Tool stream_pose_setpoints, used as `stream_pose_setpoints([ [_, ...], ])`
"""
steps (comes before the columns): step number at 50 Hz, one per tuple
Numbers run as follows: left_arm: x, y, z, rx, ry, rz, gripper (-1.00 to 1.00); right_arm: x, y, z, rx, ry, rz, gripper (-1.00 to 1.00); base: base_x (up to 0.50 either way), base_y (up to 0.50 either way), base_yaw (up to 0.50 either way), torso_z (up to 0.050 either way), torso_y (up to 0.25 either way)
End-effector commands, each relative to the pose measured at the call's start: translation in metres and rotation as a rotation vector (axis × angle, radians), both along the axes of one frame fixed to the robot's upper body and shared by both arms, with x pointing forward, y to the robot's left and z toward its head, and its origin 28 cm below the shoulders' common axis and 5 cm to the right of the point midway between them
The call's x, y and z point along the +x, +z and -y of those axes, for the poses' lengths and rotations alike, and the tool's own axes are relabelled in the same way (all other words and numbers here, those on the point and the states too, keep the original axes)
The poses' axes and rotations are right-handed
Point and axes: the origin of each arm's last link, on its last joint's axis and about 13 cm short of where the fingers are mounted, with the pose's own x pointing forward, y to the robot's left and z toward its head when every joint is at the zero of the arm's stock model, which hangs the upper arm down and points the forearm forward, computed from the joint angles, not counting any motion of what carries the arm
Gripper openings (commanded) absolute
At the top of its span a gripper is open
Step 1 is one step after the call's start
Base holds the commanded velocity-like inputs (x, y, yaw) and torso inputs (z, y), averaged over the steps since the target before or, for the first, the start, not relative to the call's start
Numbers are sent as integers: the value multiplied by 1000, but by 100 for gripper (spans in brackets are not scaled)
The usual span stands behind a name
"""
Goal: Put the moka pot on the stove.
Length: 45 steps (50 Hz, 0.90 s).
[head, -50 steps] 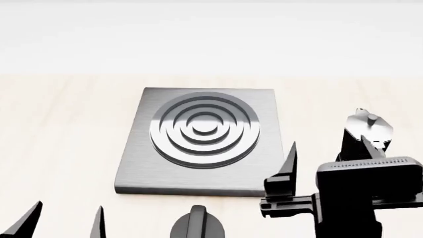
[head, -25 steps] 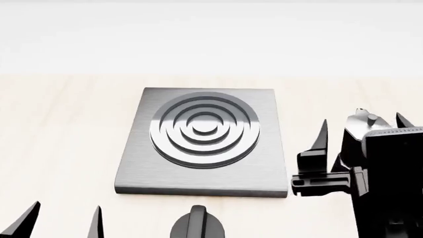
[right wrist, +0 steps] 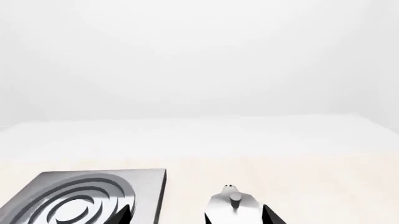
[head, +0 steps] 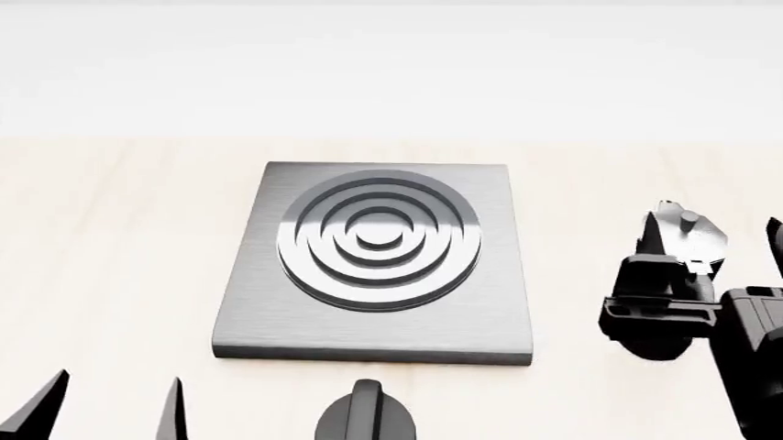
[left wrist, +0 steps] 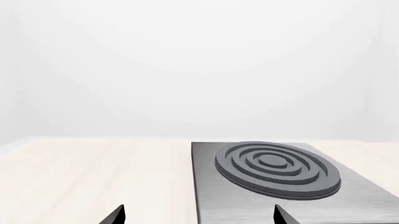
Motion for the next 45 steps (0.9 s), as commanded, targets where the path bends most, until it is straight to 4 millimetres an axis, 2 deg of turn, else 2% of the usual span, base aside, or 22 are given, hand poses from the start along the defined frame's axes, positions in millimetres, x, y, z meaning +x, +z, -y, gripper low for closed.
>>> stream_pose_setpoints([
  [1, -1, 1, -1, -1, 2, 0, 100, 0, -10, 17, 116, 6, -35, 100, 0, 0, 0, 0, 0],
  [18, -1, 2, -2, -2, 3, 4, 100, 11, -32, 23, 122, -4, -123, 100, 0, 0, 0, 0, 0],
  [23, -3, 2, -2, 0, 5, 4, 100, 16, -46, 23, 141, -7, -153, 100, 0, 0, 0, 0, 0],
  [31, -3, 3, -3, -2, 7, 5, 100, 21, -57, 24, 142, -9, -183, 100, 0, 0, 0, 0, 0],
  [45, -6, 5, -3, 0, 7, 9, 100, 31, -63, 28, 146, -8, -194, 100, 0, 0, 0, 0, 0],
])
